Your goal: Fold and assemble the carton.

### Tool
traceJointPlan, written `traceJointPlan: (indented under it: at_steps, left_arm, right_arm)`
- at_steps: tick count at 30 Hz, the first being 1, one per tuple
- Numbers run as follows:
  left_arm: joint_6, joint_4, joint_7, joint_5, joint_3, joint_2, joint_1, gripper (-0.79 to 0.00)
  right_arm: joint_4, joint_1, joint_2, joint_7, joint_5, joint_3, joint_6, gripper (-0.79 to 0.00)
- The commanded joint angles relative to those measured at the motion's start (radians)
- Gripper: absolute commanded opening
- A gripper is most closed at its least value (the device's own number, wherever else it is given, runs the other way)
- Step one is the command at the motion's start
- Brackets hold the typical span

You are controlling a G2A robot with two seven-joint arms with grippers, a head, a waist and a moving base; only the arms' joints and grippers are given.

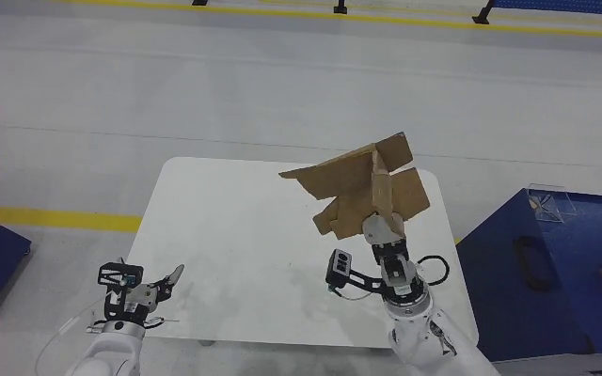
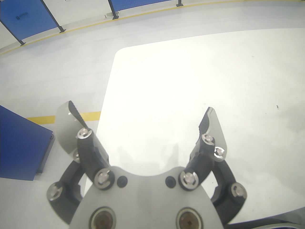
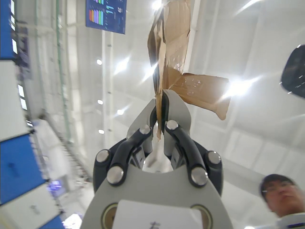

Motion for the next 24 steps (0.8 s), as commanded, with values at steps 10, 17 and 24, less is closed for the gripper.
traceJointPlan:
  at_steps: [10,17,24]
  left_arm:
    - [0.0,0.0,0.0,0.0,0.0,0.0,0.0,0.0]
    - [0.0,0.0,0.0,0.0,0.0,0.0,0.0,0.0]
    - [0.0,0.0,0.0,0.0,0.0,0.0,0.0,0.0]
  right_arm:
    - [0.233,0.062,0.005,0.469,-1.043,0.13,-0.425,-0.785]
    - [0.447,0.126,0.003,0.585,-1.366,0.127,-0.699,-0.785]
    - [0.463,0.135,0.001,0.593,-1.382,0.123,-0.725,-0.785]
